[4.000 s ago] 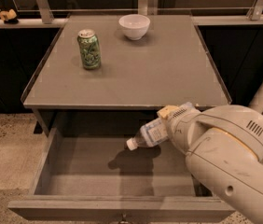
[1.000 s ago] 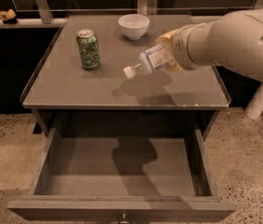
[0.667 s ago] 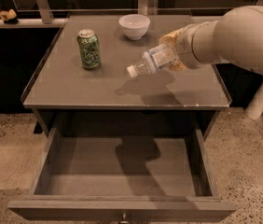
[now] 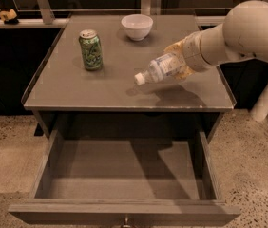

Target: Pick blue plastic bottle from top drawer and place on counter

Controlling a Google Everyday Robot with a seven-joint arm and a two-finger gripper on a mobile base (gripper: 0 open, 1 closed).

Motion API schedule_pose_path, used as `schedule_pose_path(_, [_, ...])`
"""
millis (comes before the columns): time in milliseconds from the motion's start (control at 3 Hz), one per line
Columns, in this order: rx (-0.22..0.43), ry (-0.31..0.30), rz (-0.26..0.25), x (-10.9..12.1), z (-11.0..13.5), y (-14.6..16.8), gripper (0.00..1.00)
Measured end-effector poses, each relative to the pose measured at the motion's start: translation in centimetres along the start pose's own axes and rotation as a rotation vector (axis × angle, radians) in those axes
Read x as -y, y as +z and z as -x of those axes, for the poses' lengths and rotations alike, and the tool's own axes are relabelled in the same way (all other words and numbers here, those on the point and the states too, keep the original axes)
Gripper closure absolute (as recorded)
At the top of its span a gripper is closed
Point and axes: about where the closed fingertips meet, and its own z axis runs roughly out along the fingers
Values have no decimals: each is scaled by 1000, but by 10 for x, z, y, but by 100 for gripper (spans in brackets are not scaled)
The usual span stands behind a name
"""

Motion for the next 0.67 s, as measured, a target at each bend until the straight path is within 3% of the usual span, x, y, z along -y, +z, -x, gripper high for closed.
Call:
schedule_pose_path(333, [0,0,0,0,0,0,100])
schedule_pose_path(667, [0,0,0,0,0,0,81])
